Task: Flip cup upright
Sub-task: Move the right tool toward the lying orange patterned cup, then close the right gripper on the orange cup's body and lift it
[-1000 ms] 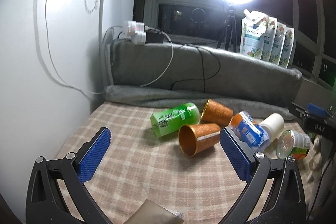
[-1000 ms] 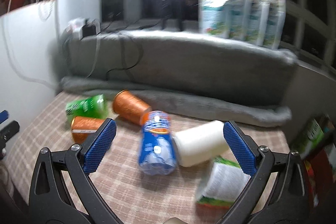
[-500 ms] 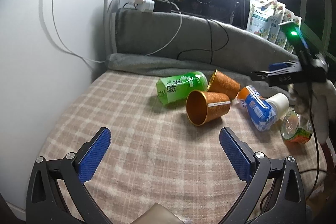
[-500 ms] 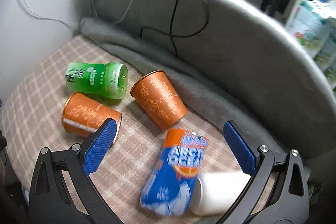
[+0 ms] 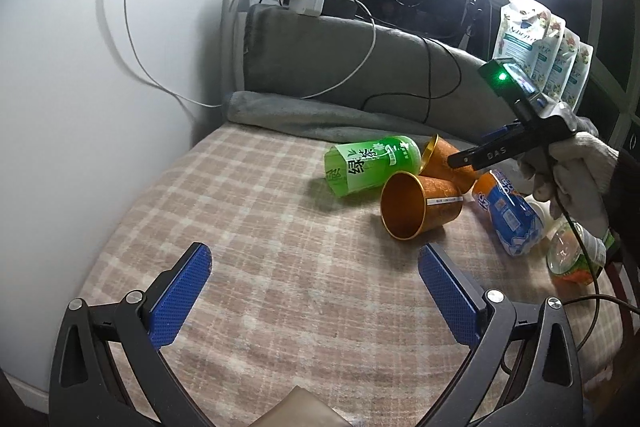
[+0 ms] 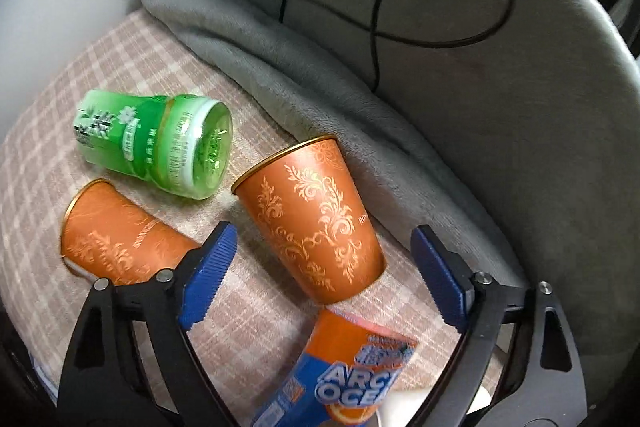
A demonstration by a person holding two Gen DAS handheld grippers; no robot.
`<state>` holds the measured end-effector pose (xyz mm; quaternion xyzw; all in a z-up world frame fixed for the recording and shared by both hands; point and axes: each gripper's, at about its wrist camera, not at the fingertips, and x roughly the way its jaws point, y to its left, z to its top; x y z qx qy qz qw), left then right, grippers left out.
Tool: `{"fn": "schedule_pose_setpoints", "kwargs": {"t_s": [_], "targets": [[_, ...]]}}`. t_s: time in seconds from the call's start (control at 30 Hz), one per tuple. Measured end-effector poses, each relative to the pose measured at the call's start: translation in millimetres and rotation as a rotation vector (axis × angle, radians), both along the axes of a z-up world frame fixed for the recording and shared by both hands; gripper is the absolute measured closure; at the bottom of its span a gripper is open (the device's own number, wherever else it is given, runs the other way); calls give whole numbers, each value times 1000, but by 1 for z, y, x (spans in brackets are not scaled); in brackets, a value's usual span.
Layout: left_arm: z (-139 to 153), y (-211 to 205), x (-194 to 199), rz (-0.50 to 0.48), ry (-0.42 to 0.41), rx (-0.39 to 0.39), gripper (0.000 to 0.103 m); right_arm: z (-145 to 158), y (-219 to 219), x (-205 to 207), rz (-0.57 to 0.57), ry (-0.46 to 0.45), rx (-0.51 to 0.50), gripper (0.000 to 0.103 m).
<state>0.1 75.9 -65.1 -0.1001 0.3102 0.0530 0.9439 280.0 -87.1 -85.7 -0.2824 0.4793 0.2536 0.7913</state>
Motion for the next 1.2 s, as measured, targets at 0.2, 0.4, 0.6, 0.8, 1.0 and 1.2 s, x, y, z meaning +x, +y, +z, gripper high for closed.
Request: {"fn": "schedule_pose_setpoints", "kwargs": {"t_s": [0.2,0.4,0.6,0.8,1.0,1.2], "targets": [[-1,0,1,-1,7,-1,1,-14,12,10,12,20,-19,13],[0,0,1,5,7,-3,1,-29,20,23,20,26,-49,20],[0,2,1,13,4,-3,1,-32,19,22,21,16,-34,27],[2,3,-2,17,-3,-3,1,-12,15,11,12,-3,4,33],[4,2,-7,15,-14,5,1,-7,17,4,5,-15,24,37],[7,0,-12,17,-22,12,1,2,11,-7,0,-20,74,39]]}}
